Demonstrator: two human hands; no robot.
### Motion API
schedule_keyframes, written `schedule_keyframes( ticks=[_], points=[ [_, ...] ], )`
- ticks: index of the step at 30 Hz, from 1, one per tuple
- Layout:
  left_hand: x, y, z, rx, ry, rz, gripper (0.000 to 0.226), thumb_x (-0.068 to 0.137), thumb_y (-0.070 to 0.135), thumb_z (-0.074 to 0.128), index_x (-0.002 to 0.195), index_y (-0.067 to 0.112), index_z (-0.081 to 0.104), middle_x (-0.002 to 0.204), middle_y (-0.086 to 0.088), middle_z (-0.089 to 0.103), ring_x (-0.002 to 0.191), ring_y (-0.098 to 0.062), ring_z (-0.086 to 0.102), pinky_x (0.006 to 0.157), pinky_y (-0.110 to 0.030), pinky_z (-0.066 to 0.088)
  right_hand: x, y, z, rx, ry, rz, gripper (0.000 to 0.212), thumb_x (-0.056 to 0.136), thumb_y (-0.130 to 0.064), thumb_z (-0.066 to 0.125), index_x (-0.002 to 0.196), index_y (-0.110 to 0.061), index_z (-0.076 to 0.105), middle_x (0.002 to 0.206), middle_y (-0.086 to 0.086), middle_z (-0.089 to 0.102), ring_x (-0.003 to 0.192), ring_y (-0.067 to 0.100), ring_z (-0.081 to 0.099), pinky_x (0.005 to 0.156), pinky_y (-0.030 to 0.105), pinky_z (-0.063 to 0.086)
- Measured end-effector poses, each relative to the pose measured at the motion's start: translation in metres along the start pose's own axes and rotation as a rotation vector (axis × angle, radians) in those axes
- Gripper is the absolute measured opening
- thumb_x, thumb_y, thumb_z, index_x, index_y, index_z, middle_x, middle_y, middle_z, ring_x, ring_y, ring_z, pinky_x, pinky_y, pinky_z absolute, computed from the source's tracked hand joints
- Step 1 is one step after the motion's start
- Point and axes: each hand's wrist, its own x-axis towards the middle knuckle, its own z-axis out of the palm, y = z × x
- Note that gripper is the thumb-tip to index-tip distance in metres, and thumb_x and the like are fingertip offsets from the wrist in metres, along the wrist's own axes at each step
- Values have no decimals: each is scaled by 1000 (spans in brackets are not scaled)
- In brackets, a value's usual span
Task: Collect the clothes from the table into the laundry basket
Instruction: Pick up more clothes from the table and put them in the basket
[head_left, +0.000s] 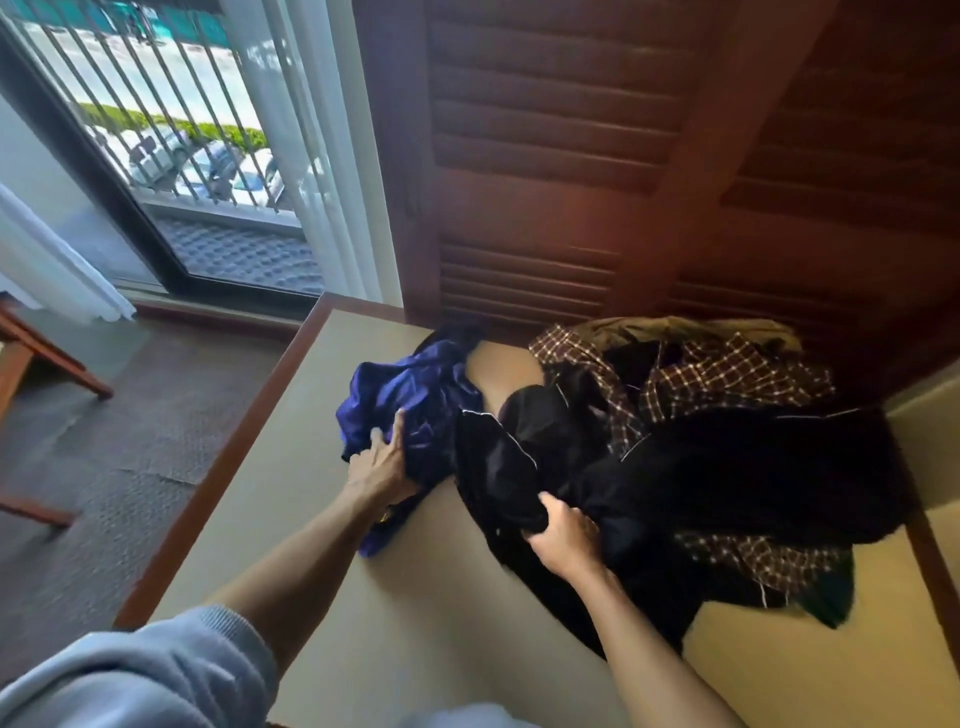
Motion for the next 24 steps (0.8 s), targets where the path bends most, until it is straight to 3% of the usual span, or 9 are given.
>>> schedule_keyframes(
  ticks=[2,4,8,10,12,15,17,20,24],
  points=[
    [-7,5,8,15,32,41,93,82,40,72,154,15,20,136,-12,49,118,-35,60,91,-42,47,-10,4,0,273,-56,59,43,69,-34,76,108,-21,69,102,3,76,99,29,70,87,39,55],
    [-17,10,11,36,31,114,63,81,39,70,133,14,44,125,-11,62,114,-34,63,87,-42,48,-22,5,-3,630,-52,125,39,66,-17,85,104,-15,76,102,4,77,100,27,72,93,41,56],
    [-48,11,1,-132,-201,167,31,71,34,79,93,22,60,97,-5,68,90,-27,67,65,-32,48,-45,-19,-32,1265,7,199,12,78,0,76,86,-7,80,95,15,77,93,34,71,85,39,59],
    [-62,10,-13,-249,-205,205,27,69,32,78,86,21,61,88,-3,67,82,-26,64,63,-34,50,-48,-32,-57,1420,-1,207,33,69,-17,84,100,-7,78,104,18,76,100,38,71,94,50,57],
    [-71,10,-26,-349,-124,221,34,74,29,77,101,16,62,96,-7,69,88,-31,65,71,-39,53,-47,-43,-83,1503,-14,147,50,64,-20,86,112,-10,73,105,17,76,99,37,73,92,54,57],
    [-82,14,-39,-391,-24,220,52,85,21,73,132,15,52,119,-14,62,102,-32,59,76,-31,43,-49,-46,-97,1390,109,2,27,78,-5,79,102,-16,73,98,9,78,94,29,75,86,41,61],
    [-88,16,-42,-416,-27,215,65,83,21,74,142,18,45,124,-12,51,105,-28,53,84,-30,45,-45,-30,-76,1083,186,45,22,81,-9,80,101,-16,76,101,6,78,102,27,73,93,41,57],
    [-97,26,-38,-363,-34,250,76,82,31,75,148,20,39,135,-13,45,123,-34,49,101,-37,45,-44,8,-25,434,106,211,51,79,-40,78,121,-14,66,123,10,70,117,31,64,98,41,52],
    [-113,64,-24,-152,41,325,90,86,64,62,158,33,20,163,-9,22,148,-36,22,118,-49,25,-67,27,-29,503,410,130,51,81,-42,79,119,-11,65,116,9,64,111,30,60,96,43,50]
  ],
)
